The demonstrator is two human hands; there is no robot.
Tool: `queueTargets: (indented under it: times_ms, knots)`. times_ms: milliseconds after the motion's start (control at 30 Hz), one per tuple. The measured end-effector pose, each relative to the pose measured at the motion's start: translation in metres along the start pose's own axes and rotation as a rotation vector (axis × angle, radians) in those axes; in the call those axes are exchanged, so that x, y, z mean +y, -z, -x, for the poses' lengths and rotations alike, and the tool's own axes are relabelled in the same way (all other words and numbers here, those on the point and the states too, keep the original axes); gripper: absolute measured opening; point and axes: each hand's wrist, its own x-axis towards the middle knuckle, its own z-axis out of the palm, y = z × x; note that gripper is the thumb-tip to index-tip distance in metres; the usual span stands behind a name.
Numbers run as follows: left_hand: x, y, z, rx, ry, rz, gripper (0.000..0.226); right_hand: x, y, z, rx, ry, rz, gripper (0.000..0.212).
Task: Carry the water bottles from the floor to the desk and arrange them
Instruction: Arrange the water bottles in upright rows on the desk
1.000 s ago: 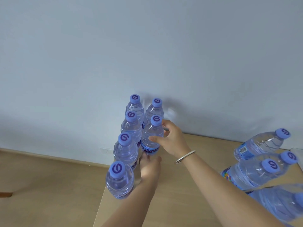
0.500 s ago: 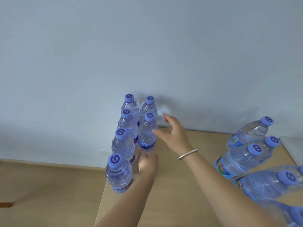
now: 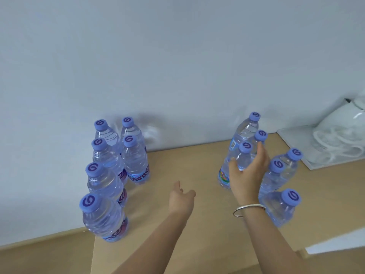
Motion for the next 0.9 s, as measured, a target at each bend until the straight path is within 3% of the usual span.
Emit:
queueTargets:
  times_ms: [100,233,433,667,767,900]
  knots:
    - [0.002,-0.009,0.003,-0.04,-0.018,-0.035,0.066,0.007,-0.007,-0.008,-0.124,-0.139,-0.006,0.074]
    - [0.004,-0.01,0.002,-0.05,-0.041,-0.062,0.065,0.007,-0.013,-0.018,-0.102,-0.187,-0.027,0.062]
    - [0.006,-0.007,-0.002,-0.08,-0.105,-0.15,0.067,0.011,-0.014,-0.024,-0.143,-0.166,0.042,0.048]
    - [0.006,0.007,0.002,-0.19,-0.222,-0.335,0.084,-0.009,-0.007,-0.021,-0.214,-0.215,-0.07,0.038]
    - [0.009,0.019,0.009,-0.284,-0.158,-0.099,0.091,-0.031,0.003,-0.028,-0.392,-0.161,-0.233,0.028]
    - [0.017,0.047,0.015,-0.485,0.207,0.626,0.07,-0.059,0.015,-0.033,-0.586,-0.1,-0.441,0.023]
